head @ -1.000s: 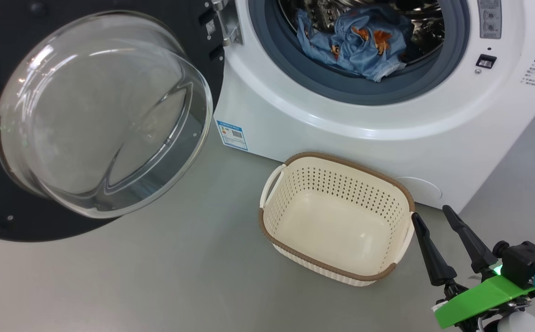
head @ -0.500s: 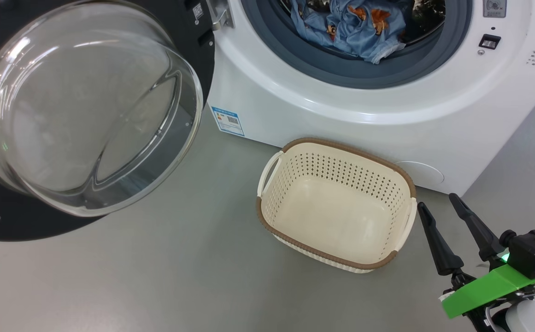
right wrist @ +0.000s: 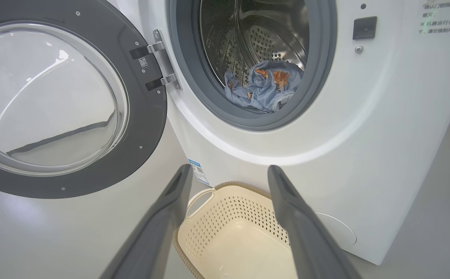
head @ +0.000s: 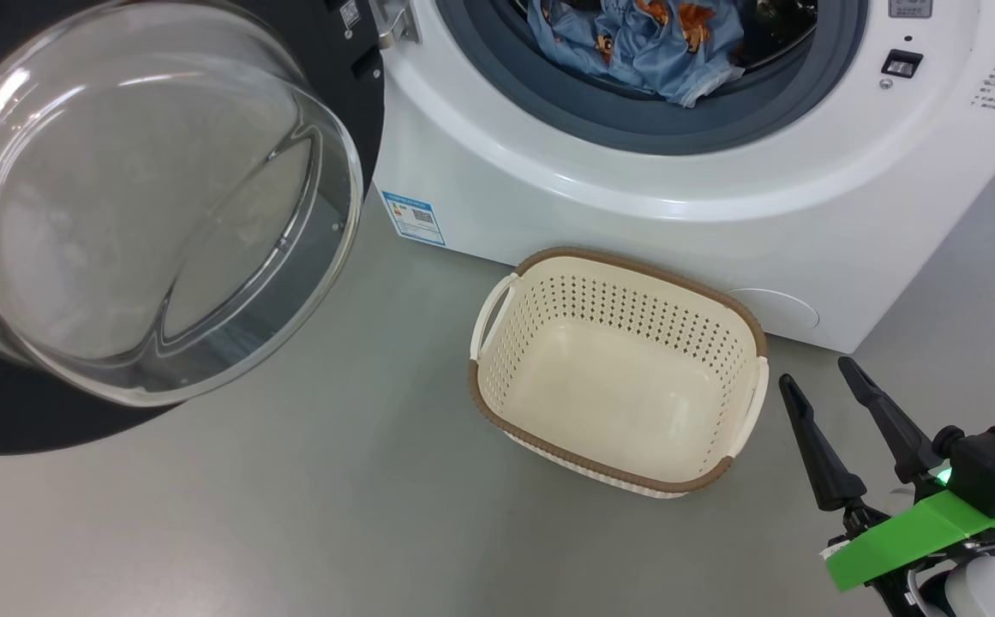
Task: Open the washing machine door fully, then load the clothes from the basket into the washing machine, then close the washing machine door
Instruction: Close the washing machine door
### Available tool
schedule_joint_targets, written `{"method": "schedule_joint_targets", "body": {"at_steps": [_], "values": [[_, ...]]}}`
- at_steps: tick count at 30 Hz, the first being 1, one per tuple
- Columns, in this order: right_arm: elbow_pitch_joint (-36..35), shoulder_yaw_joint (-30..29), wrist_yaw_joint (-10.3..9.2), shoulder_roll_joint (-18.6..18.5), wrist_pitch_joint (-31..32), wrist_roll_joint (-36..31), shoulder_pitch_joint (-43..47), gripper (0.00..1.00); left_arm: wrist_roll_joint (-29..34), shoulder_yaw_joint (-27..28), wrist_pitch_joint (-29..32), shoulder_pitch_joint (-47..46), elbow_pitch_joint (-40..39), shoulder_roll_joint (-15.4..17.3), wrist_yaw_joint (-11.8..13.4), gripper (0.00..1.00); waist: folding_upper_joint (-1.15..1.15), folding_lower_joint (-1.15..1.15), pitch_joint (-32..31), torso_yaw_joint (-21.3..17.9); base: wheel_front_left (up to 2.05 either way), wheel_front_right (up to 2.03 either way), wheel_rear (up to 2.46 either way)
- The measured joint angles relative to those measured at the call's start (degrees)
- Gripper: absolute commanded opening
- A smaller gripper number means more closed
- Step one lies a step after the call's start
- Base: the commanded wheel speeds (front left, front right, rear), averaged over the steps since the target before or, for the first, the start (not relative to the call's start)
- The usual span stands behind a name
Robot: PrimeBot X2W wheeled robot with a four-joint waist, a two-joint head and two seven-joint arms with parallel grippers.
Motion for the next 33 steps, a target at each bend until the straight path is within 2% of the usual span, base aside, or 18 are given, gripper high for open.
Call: {"method": "schedule_joint_targets", "body": {"at_steps": [14, 33], "values": [[-0.4, -0.1, 0.00, -0.6, 0.0, 0.0, -0.6, 1.00, 1.2, -0.6, 1.3, -0.4, 0.4, 1.0, 0.0, 0.00, 0.00, 0.00, 1.6, -0.7, 0.00, 0.00, 0.00], [-0.2, -1.1, 0.00, -0.2, 0.0, -0.1, -1.3, 1.00, 0.3, -2.8, 13.2, -0.1, -3.9, 2.2, 0.5, 0.00, 0.00, 0.00, 0.1, 0.0, 0.00, 0.00, 0.00]]}}
